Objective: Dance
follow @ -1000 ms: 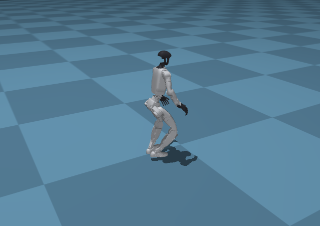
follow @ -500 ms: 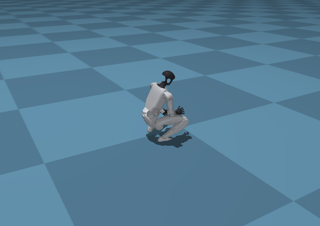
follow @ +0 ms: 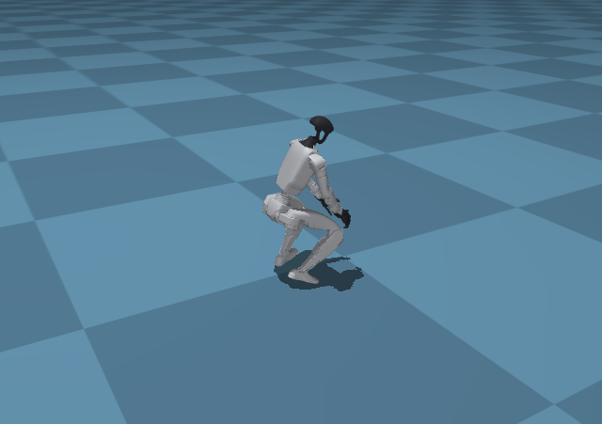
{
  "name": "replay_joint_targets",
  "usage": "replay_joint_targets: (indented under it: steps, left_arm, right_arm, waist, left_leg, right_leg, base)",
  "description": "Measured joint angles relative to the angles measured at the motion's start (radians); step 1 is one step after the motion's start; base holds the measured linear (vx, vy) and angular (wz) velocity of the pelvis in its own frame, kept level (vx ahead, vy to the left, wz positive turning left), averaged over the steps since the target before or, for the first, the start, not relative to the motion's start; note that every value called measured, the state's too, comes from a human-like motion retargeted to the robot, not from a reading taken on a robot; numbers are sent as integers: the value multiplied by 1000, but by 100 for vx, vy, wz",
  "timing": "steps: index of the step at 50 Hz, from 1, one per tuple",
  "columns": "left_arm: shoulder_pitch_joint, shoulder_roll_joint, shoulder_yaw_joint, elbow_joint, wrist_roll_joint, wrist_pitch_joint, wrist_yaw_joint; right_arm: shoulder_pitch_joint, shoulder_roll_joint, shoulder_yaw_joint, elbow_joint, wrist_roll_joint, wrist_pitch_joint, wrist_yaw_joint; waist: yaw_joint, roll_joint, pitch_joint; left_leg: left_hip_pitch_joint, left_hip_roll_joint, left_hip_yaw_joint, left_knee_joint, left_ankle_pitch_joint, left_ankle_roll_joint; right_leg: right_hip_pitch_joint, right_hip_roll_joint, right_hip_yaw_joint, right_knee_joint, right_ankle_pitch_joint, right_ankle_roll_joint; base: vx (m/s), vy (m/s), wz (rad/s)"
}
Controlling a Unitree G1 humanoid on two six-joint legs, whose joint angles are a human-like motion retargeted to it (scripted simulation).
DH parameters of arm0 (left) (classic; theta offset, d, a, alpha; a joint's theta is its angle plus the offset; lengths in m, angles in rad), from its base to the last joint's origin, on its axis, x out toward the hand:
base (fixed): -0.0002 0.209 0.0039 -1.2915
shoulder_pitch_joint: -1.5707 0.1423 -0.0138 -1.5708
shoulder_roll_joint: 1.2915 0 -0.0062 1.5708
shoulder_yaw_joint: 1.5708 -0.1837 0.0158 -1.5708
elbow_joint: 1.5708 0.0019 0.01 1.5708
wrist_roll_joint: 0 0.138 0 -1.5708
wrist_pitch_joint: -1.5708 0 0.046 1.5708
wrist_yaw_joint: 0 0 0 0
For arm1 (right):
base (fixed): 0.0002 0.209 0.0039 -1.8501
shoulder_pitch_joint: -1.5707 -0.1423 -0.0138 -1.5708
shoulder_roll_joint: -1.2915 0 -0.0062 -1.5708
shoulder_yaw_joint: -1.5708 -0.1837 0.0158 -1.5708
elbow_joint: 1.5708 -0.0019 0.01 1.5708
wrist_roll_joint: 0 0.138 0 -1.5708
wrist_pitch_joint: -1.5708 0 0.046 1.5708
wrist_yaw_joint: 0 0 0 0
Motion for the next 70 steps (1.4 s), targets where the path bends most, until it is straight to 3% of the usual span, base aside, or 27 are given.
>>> replay_joint_targets:
  steps: [2, 5, 7, 10, 16, 20, 22, 27, 30, 33, 38, 42, 49, 53, 56, 60, 65, 67, 70]
  left_arm:
    - [64, 16, 4, 53, 15, 26, -44]
    - [179, 46, 12, 109, 56, 54, -108]
    - [259, 73, 18, 123, 98, 64, -148]
    - [383, 114, 34, 127, 166, 70, -203]
    - [610, 166, 62, 110, 327, 76, -275]
    - [715, 172, 72, 123, 436, 78, -284]
    - [744, 165, 77, 135, 480, 78, -275]
    - [788, 140, 99, 154, 587, 73, -231]
    - [788, 121, 117, 156, 629, 70, -197]
    - [764, 94, 130, 157, 640, 62, -176]
    - [752, 70, 106, 163, 629, 48, -167]
    - [751, 74, 106, 186, 621, 59, -155]
    - [712, 135, 174, 246, 651, 92, -108]
    - [684, 193, 244, 251, 643, 105, -67]
    - [668, 217, 278, 206, 613, 95, -50]
    - [658, 222, 257, 80, 592, 60, -57]
    - [660, 235, 195, -174, 629, 22, -85]
    - [665, 262, 184, -314, 655, 10, -104]
    - [670, 318, 192, -538, 687, -19, -119]
  right_arm:
    - [35, 17, 9, 38, -9, 16, 46]
    - [104, 29, 22, 77, -50, 38, 112]
    - [152, 25, 24, 90, -89, 47, 156]
    - [228, 14, 30, 98, -161, 50, 205]
    - [381, -12, 31, 112, -304, 32, 243]
    - [462, -11, 14, 149, -362, 13, 240]
    - [483, -5, 7, 172, -378, 8, 235]
    - [512, 19, 0, 225, -420, -14, 212]
    - [503, 30, 13, 234, -450, -29, 197]
    - [472, 26, 33, 205, -465, -45, 193]
    - [469, 1, 70, 106, -466, -73, 207]
    - [487, -28, 66, 69, -465, -80, 226]
    - [552, -66, -77, 151, -428, -46, 180]
    - [615, -65, -194, 255, -364, -26, 145]
    - [675, -60, -281, 299, -291, -22, 130]
    - [738, -57, -372, 286, -176, -15, 119]
    - [727, -66, -430, 221, -59, -12, 114]
    - [694, -81, -432, 181, -35, -13, 122]
    - [633, -121, -416, 103, -7, -25, 124]
  waist:
    - [-2, 36, -93]
    - [5, 39, -187]
    - [-12, 43, -209]
    - [-49, 47, -251]
    - [-114, 9, -384]
    - [-112, -33, -450]
    - [-110, -52, -468]
    - [-71, -73, -451]
    - [-47, -60, -392]
    - [-19, -14, -272]
    - [-72, 5, -219]
    - [-127, 13, -219]
    - [-217, 15, -231]
    - [-219, 11, -217]
    - [-158, 5, -178]
    - [-44, 2, -154]
    - [114, -24, -188]
    - [173, -44, -202]
    - [251, -69, -212]
  left_leg:
    - [10, -12, 21, -119, 0, 0]
    - [113, -23, 116, -318, 9, 0]
    - [208, -50, 157, -465, 49, -21]
    - [333, -95, 187, -686, 132, -98]
    - [542, -226, 250, -1108, 335, -224]
    - [650, -242, 297, -1233, 382, -245]
    - [646, -214, 310, -1164, 354, -237]
    - [641, -91, 257, -881, 199, -190]
    - [640, 0, 190, -678, 134, -187]
    - [700, 82, 95, -546, 87, -223]
    - [760, 46, 51, -565, 102, -262]
    - [778, 43, 108, -594, 98, -261]
    - [727, 35, 217, -524, 2, -184]
    - [697, 42, 189, -419, 0, -141]
    - [685, -1, 71, -357, 7, -134]
    - [722, -113, -37, -412, 101, -165]
    - [752, -293, -125, -654, 269, -209]
    - [749, -349, -147, -722, 328, -221]
    - [719, -382, -149, -706, 333, -209]
  right_leg:
    - [-8, -8, -57, -123, 59, 21]
    - [14, 35, -78, -282, 91, 81]
    - [82, 43, -100, -379, 105, 121]
    - [191, 25, -144, -515, 125, 155]
    - [377, -73, -212, -742, 148, 154]
    - [504, -93, -264, -872, 120, 121]
    - [538, -91, -285, -897, 82, 100]
    - [643, 11, -316, -928, -68, 31]
    - [703, 113, -309, -916, -135, -11]
    - [809, 268, -279, -948, -129, -35]
    - [802, 376, -177, -952, -52, 19]
    - [744, 314, -217, -844, -6, 51]
    - [639, 78, -330, -609, -75, 20]
    - [632, 88, -310, -592, -174, -20]
    - [684, 195, -246, -633, -175, -33]
    - [804, 313, -145, -760, -85, -28]
    - [868, 298, -99, -875, 98, -9]
    - [855, 291, -88, -886, 110, 4]
    - [817, 264, -107, -836, 32, -14]
  base:
    - [15, 33, -101]
    - [11, 32, -120]
    - [6, 22, -66]
    - [8, 9, -19]
    - [10, -1, 19]
    - [5, -7, -36]
    - [-4, -11, -86]
    - [-10, -14, -119]
    - [-10, -14, -170]
    - [-7, -10, -217]
    - [-5, -2, -198]
    - [-6, 4, -236]
    - [-11, 1, -218]
    - [-4, -6, -219]
    - [6, -6, -287]
    - [16, -4, -284]
    - [20, -1, -287]
    - [18, 2, -284]
    - [13, 5, -271]
